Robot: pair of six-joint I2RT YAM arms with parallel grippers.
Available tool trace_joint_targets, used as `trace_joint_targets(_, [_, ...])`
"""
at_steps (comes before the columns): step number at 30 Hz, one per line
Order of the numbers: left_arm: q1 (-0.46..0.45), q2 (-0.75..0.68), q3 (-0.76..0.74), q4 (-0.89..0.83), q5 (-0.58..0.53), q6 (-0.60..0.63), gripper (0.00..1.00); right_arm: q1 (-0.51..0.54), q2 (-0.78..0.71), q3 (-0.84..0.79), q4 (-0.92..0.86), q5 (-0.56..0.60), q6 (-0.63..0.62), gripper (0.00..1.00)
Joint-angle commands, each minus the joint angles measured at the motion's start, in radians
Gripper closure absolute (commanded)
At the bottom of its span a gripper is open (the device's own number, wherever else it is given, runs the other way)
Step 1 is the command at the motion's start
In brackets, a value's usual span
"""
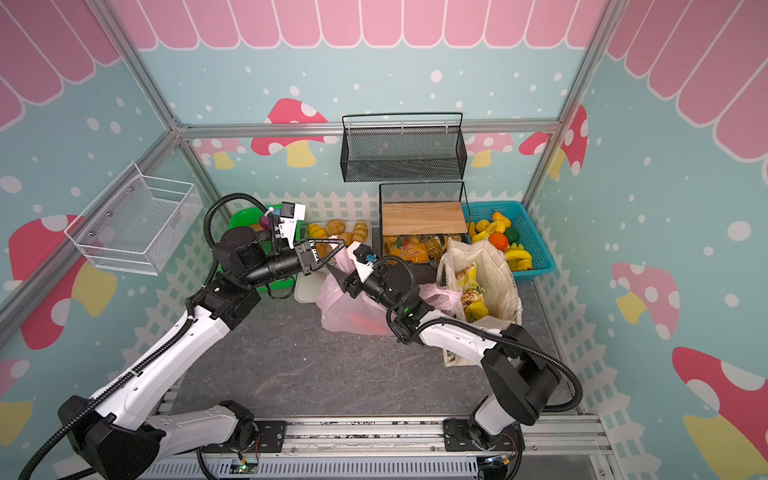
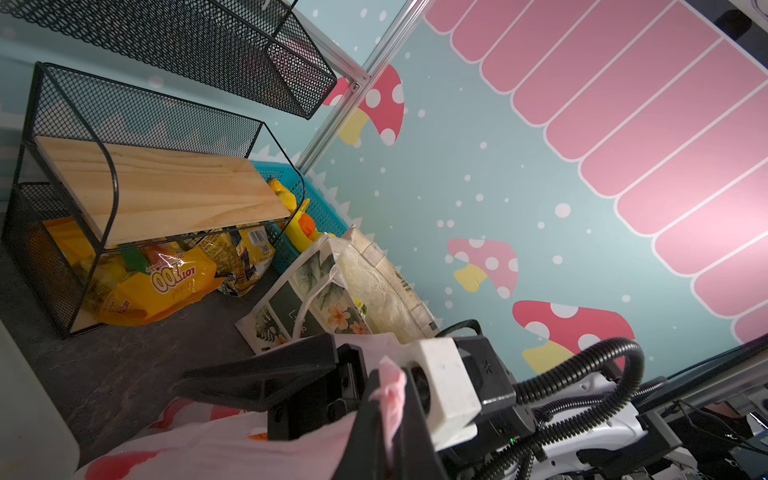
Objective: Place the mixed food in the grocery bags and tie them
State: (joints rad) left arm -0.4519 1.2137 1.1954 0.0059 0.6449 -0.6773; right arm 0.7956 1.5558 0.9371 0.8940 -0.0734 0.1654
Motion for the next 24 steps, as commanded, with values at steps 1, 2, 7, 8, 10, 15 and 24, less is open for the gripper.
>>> trace_joint_targets(1, [0.007,-0.003,-0.01,0.034,0.014,-0.018,1.0,0.024,0.052,0.016,0.03,0.254,0.079,0.47])
trace_joint_targets(2, [0.007,-0.004,-0.011,0.034,0.016,-0.018,1.0,0.028,0.064,0.013,0.02,0.274,0.087,0.52])
trace_joint_targets(7, [0.01,-0.008,-0.005,0.019,0.008,-0.004,1.0,0.031,0.07,-0.043,-0.018,0.271,0.075,0.67])
trace_joint_targets(8, [0.013,-0.007,-0.004,0.015,0.007,-0.001,1.0,0.031,0.057,-0.052,-0.028,0.252,0.053,0.68])
trace_joint_targets(10, [0.02,-0.006,0.002,0.004,0.004,0.003,1.0,0.028,0.022,-0.051,-0.071,0.223,0.006,0.61])
trace_joint_targets(15, [0.037,-0.013,0.019,-0.051,-0.028,0.049,1.0,0.0,-0.076,0.023,-0.338,0.081,-0.083,0.26])
trace_joint_targets(24, [0.088,0.003,0.029,-0.101,-0.063,0.08,1.0,-0.047,-0.23,0.25,-0.836,-0.133,-0.178,0.1])
